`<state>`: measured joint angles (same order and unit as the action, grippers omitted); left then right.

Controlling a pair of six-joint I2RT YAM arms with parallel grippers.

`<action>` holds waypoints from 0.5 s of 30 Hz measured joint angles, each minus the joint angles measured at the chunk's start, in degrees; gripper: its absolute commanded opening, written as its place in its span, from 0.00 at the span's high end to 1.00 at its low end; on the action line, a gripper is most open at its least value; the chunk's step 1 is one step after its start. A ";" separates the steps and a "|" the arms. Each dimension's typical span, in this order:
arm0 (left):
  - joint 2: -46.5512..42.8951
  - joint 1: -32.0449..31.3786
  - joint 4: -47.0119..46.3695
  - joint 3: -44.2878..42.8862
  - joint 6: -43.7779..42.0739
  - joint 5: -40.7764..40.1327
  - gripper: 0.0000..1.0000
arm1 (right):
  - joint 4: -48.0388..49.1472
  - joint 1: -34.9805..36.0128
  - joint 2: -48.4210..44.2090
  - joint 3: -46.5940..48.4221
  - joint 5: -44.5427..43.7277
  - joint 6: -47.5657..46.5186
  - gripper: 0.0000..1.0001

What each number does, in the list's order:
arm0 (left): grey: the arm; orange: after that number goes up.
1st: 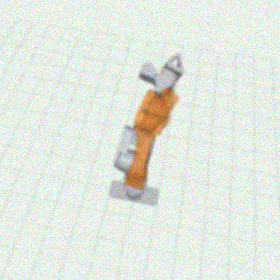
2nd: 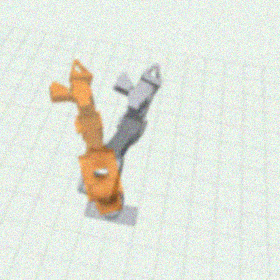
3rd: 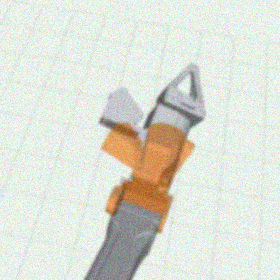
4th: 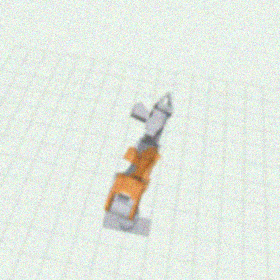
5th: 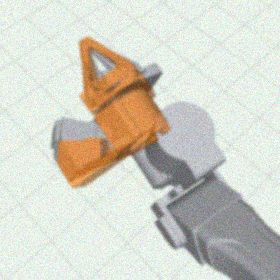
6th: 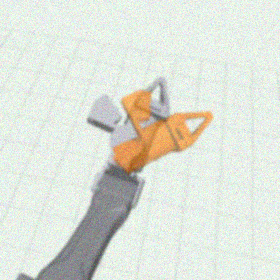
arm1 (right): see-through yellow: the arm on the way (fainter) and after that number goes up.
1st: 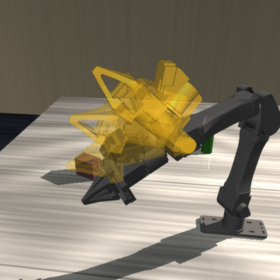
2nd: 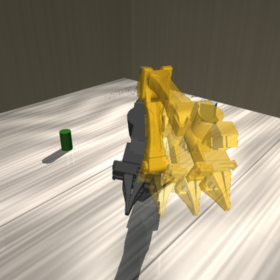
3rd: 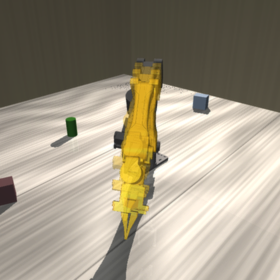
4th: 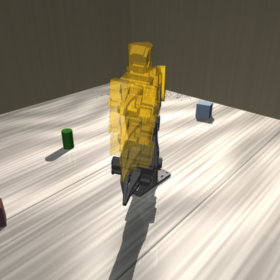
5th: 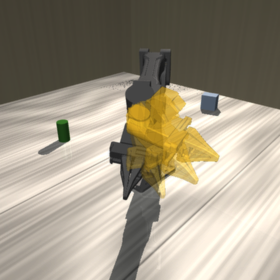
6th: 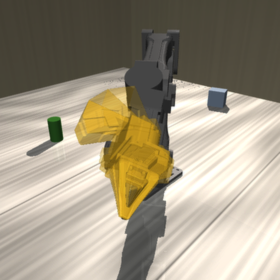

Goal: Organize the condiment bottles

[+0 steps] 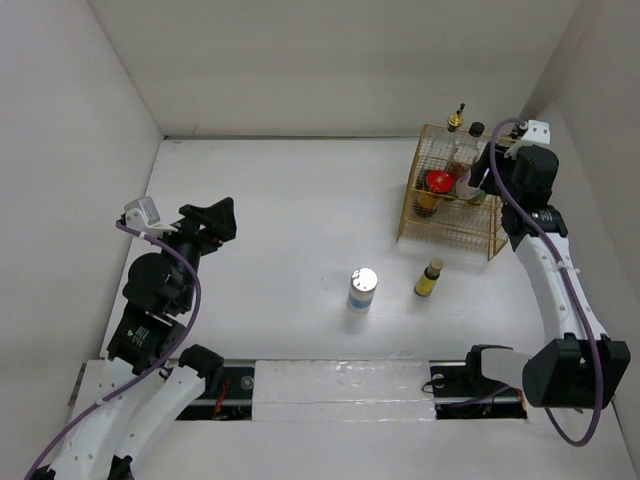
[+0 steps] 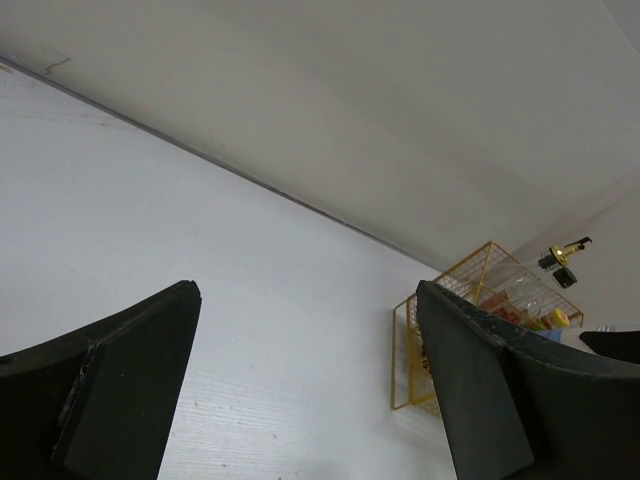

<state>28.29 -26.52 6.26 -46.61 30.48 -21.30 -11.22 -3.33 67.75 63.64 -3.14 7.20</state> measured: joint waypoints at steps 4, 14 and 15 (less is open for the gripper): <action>0.00 0.00 0.00 -0.02 0.00 0.09 0.15 | 0.11 0.00 1.09 -0.02 2.40 0.13 0.53; 0.42 0.00 -0.02 0.00 0.00 0.11 0.15 | 0.85 -0.04 8.98 -0.02 3.19 0.81 0.41; 0.52 0.00 0.00 0.00 0.00 0.11 0.15 | 1.01 -0.04 9.86 -0.02 3.19 0.83 0.39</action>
<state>28.82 -26.52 6.26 -46.61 30.48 -21.19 -10.22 -3.38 77.60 63.61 0.05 8.03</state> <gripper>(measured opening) 0.852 0.665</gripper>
